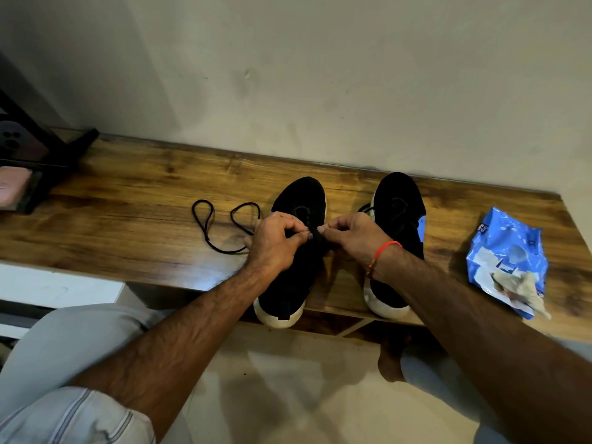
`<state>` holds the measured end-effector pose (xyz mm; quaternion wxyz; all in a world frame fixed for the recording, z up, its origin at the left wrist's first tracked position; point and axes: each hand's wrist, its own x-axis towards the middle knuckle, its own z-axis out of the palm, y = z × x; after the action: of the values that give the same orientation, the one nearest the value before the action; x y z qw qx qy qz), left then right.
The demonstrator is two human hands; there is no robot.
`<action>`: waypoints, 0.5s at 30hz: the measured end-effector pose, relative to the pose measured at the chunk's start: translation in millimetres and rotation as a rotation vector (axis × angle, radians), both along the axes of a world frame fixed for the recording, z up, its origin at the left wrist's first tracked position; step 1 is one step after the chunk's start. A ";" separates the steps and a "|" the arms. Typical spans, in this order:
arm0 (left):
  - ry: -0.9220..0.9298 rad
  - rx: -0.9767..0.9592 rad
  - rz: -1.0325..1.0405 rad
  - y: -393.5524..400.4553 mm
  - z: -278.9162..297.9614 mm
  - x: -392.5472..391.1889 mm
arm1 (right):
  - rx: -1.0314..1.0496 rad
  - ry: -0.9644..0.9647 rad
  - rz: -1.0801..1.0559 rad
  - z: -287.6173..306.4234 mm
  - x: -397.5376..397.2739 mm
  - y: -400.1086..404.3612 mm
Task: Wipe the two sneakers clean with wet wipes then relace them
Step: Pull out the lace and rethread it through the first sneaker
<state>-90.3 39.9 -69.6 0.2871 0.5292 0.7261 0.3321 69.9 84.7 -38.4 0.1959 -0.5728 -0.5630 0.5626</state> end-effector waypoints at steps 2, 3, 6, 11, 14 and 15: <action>-0.004 0.005 0.009 -1.2 -1.1 0.4 | -0.028 0.040 -0.023 -1.0 -0.3 -0.2; -0.008 0.004 0.021 -1.5 -2.3 0.0 | -0.043 0.054 -0.039 -2.3 -1.2 0.4; 0.032 -0.017 0.033 -2.5 -0.8 1.0 | -0.049 0.017 -0.041 -4.9 -4.3 1.7; 0.255 -0.124 0.001 -5.8 20.9 -0.7 | -0.050 -0.040 -0.050 11.3 5.3 18.1; 0.309 -0.191 0.002 -5.6 33.1 -9.6 | 0.351 -0.375 -0.187 28.9 30.8 44.8; 0.337 -0.217 0.005 -5.4 36.7 -14.1 | 0.511 -0.512 -0.207 33.1 38.9 49.1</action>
<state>-104.5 34.5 -32.9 0.2161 0.5415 0.7967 0.1592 108.8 133.8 -5.4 0.2411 -0.6814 -0.6553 0.2196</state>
